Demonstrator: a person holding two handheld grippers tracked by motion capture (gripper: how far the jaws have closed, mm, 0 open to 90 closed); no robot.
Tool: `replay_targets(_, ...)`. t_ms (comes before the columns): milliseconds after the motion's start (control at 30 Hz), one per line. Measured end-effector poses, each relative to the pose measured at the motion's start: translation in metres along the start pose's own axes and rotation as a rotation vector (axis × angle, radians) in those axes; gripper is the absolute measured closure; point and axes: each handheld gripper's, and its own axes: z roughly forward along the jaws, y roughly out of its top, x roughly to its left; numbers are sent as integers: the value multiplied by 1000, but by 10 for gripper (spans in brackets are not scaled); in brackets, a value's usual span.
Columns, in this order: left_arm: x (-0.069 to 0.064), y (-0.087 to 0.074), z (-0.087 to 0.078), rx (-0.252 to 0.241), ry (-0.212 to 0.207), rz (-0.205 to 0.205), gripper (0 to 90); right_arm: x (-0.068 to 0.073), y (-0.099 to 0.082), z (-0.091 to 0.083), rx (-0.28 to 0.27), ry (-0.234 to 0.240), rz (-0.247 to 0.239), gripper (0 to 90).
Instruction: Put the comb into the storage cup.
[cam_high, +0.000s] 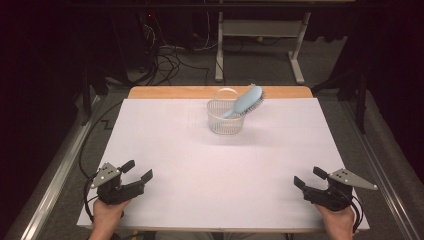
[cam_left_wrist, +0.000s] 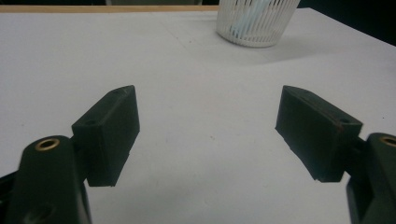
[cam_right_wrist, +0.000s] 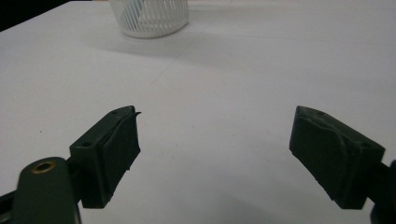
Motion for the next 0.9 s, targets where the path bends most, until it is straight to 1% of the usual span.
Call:
replay_targets(133, 0, 0, 0, 0, -4, -3, 210, 1, -1, -1, -7, -7, -8, 164)
replay_targets(200, 0, 0, 0, 1, -5, -7, 210, 1, -1, -2, -8, -8, -4, 164)
replay_targets(333, 0, 0, 1, 2, -4, -11, 210, 3, -1, 0, 1, -12, -14, 164)
replay_targets(400, 1, 0, 1, 2, -3, -12, 211, 4, -1, 1, -1, -7, -11, 164)
replay_targets(467, 1, 0, 1, 2, -3, -11, 211, 4, -2, 1, -1, -7, -19, 163)
replay_targets(567, 1, 0, 1, 7, -4, -10, 210, 4, -1, 3, 8, -4, -18, 163)
replay_targets(700, 1, 0, 1, 7, -6, -7, 211, 4, -1, 1, -5, -2, -18, 164)
replay_targets(900, 1, 0, 2, 10, -7, -8, 211, 4, -1, 1, -8, 4, -13, 161)
